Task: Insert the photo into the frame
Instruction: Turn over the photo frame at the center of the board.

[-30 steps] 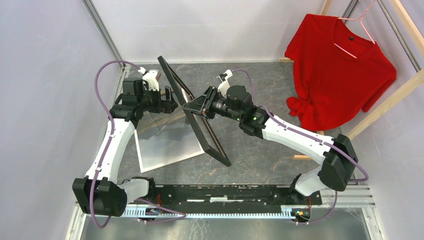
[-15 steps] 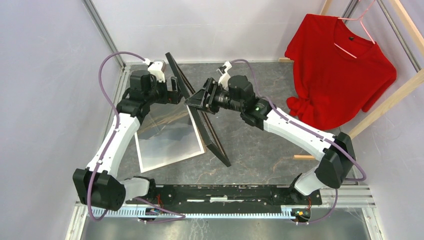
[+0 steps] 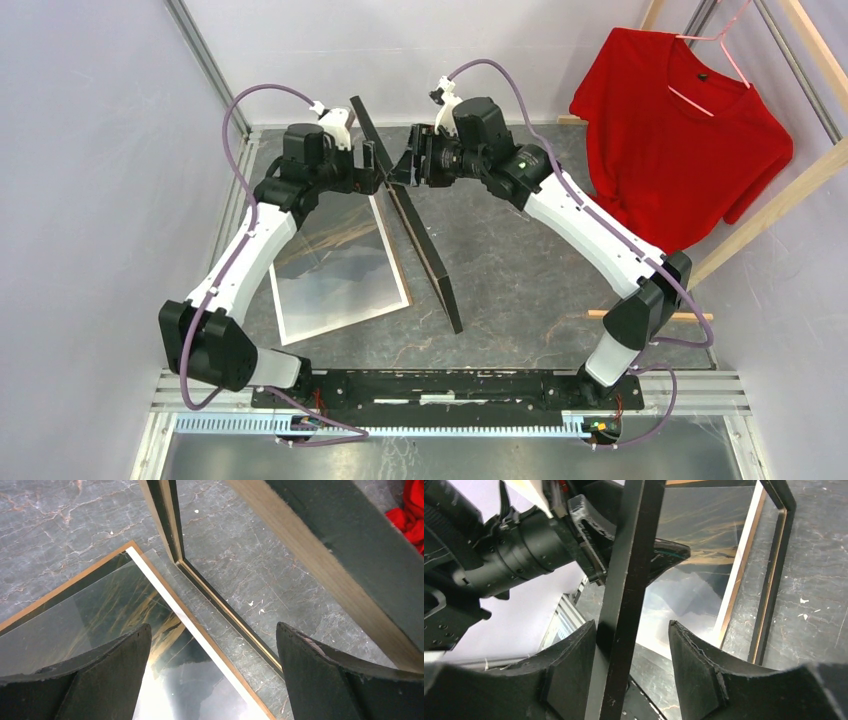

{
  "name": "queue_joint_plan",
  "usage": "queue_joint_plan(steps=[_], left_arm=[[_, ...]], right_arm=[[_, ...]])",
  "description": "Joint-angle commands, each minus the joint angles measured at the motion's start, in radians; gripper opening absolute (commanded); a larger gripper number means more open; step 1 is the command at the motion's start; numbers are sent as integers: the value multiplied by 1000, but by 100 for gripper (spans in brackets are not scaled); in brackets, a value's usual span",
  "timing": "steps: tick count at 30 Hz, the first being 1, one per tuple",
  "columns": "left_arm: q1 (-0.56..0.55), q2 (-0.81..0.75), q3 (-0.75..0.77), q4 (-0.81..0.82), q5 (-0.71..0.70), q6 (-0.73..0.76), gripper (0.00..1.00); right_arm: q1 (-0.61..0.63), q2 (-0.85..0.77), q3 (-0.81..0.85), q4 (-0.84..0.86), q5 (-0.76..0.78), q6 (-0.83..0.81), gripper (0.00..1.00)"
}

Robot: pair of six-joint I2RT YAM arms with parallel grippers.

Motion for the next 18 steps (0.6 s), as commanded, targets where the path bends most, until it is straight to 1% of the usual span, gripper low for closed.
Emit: queue_joint_plan(steps=[1,7,13,15,18], left_arm=[[-15,31,51,51,-9,24,100],[-43,103,115,37,-4,49,100],[-73,170,180,10,-8,73,100],[-78,178,183,5,-10,87,100],[-78,180,164,-12,-33,104,100]], right_arm=[[-31,33,78,-141,28,-151,58],[-69,24,108,-183,48,-221,54],[-124,17,114,-235,27,-274,54],[-147,5,100,-252,48,-287,51],[-170,-37,42,-252,135,-317,41]])
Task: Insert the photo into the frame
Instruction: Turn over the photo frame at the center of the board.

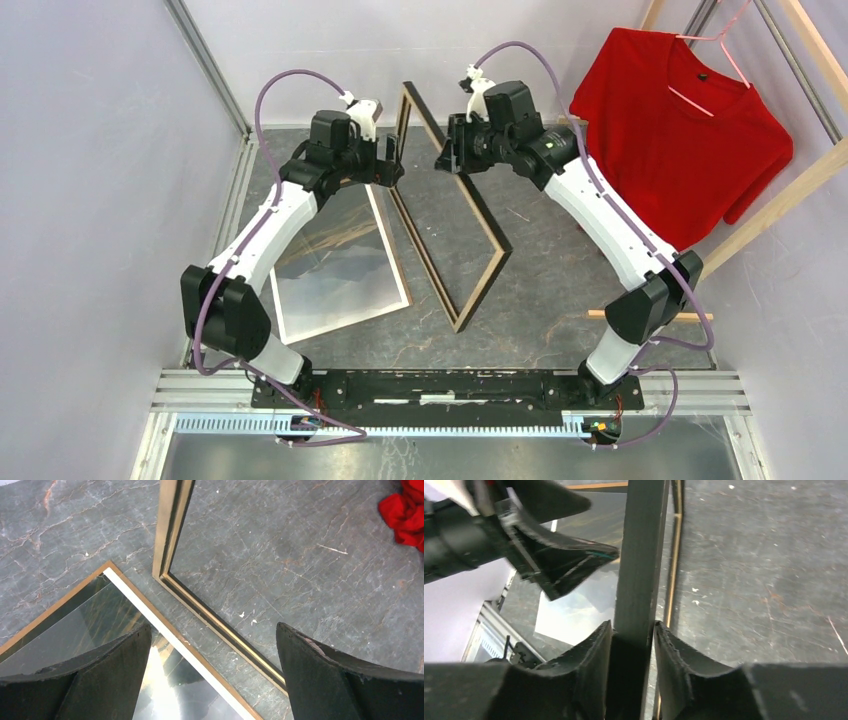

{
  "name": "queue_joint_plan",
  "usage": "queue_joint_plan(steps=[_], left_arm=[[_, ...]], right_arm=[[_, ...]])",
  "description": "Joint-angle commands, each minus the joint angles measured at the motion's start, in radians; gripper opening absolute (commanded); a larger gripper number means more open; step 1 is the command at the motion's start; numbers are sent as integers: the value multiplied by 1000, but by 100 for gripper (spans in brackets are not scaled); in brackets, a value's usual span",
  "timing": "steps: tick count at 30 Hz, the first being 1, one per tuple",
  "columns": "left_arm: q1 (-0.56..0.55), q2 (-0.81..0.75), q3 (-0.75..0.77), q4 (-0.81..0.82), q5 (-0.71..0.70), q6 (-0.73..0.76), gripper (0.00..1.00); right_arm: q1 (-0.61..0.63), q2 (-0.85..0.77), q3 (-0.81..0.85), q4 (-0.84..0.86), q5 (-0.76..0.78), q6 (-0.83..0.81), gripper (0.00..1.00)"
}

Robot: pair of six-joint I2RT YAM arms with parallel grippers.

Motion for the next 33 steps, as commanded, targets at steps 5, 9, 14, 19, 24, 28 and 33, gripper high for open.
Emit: queue_joint_plan(steps=[5,9,14,19,24,28,33], left_arm=[[-5,-18,-117,-45,-92,180,100],[-5,-26,-233,-48,-157,263,100],[-6,-30,-320,-19,-178,305,100],[-8,-30,-326,-3,-179,299,100],[-8,-32,-323,-28,-191,317,100],[-8,-51,-345,-28,-212,330,100],[-8,-68,-366,-34,-224,338,100]], right_arm=[[-73,-150,-219,13,255,-100,27],[-110,-194,-327,32,358,-116,20],[-140,-255,-483,85,449,-129,18],[-170,-302,-671,148,510,-128,16],[-190,-307,-786,191,561,-135,12],[-189,-294,-830,223,576,-157,11],[-190,-240,-887,270,567,-167,11]])
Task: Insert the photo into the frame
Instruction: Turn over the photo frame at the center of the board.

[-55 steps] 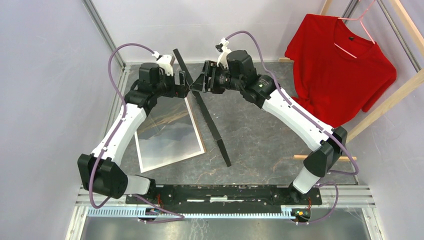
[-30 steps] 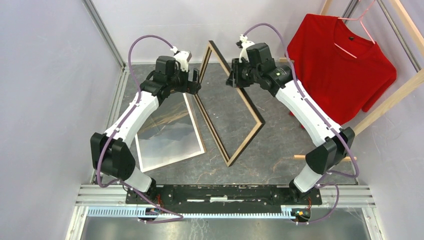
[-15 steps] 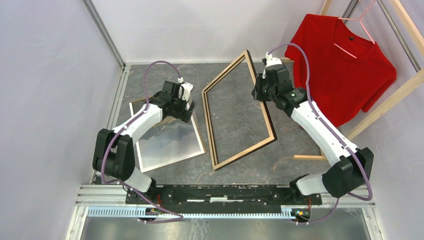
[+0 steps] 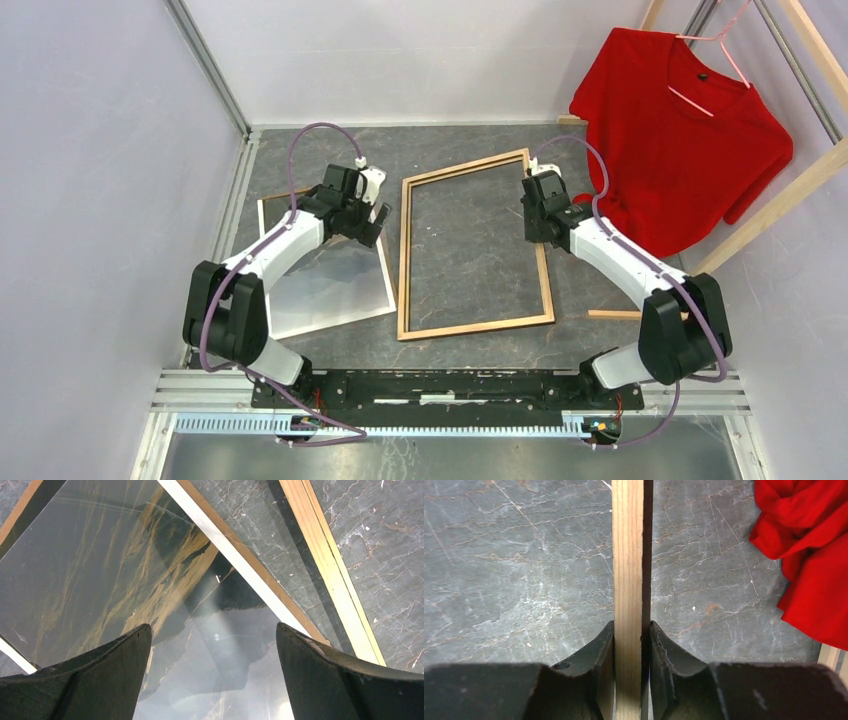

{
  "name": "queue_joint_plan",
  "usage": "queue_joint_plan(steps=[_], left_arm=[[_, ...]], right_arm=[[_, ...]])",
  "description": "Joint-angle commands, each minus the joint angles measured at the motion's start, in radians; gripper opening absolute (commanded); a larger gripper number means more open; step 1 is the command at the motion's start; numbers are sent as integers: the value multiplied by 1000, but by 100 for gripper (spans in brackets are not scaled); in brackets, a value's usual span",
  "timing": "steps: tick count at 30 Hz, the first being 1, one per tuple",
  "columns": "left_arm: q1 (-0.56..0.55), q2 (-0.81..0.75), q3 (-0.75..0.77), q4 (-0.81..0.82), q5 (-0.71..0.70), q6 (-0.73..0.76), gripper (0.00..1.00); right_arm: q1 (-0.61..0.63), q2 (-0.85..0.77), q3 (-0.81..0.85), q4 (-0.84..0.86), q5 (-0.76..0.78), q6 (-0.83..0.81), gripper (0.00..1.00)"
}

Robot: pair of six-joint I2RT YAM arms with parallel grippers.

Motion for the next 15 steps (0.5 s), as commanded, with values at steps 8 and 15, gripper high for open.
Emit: queue_joint_plan(steps=[8,15], left_arm=[[-3,-70,-43,-17,-68,53,100],[5,-115,-94,-41,-102,72,100]], right_arm=[[2,187,-16,128,108,-24,9],[3,297,48,123,188,-24,10]])
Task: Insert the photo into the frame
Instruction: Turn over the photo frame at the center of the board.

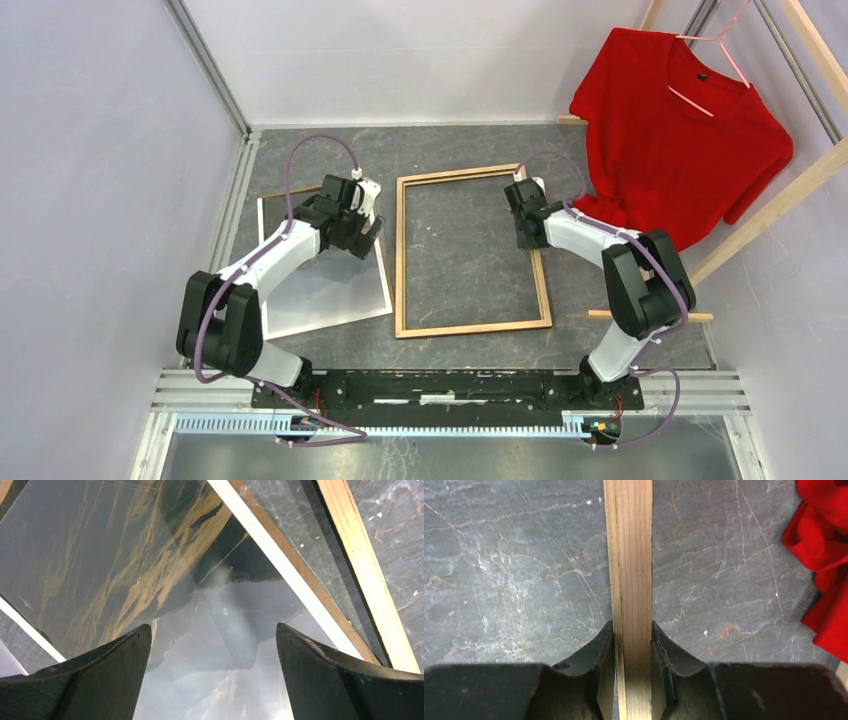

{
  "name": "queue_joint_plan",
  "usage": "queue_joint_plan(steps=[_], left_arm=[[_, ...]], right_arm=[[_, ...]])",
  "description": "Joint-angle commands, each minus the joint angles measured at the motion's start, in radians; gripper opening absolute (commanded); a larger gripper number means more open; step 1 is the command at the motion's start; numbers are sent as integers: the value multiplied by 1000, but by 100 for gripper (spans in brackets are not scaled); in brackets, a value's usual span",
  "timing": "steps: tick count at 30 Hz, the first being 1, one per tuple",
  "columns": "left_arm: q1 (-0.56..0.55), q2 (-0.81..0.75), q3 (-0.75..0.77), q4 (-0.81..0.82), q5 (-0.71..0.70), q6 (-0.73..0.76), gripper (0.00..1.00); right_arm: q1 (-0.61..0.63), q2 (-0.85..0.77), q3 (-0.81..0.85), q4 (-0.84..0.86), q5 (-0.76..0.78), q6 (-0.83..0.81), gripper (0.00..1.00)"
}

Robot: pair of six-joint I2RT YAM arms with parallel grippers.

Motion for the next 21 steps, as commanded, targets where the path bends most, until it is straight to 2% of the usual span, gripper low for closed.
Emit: queue_joint_plan(steps=[1,3,7,8,11,13,16,19,21], left_arm=[[7,-67,-27,-13,-28,45,100],[10,-79,-36,-16,-25,44,100],[23,-91,-32,-43,-32,50,100],[30,-94,-28,-50,-32,52,100],[78,-108,-12,-71,-17,63,100],[125,-119,0,-87,-1,78,100],[217,-133,12,-106,21,110,100],[328,-144,29,-127,53,149,100],[428,-148,35,-132,59,189,100]], right_arm=[[3,55,73,21,99,-9,11],[3,73,87,21,99,-11,16],[3,105,108,-13,130,-9,42],[2,105,107,-18,140,-7,52],[1,93,103,-29,172,-1,71],[1,78,111,-41,180,7,78],[1,17,129,-45,140,20,81],[16,-62,147,24,-38,38,88],[77,-78,204,53,-123,57,91]])
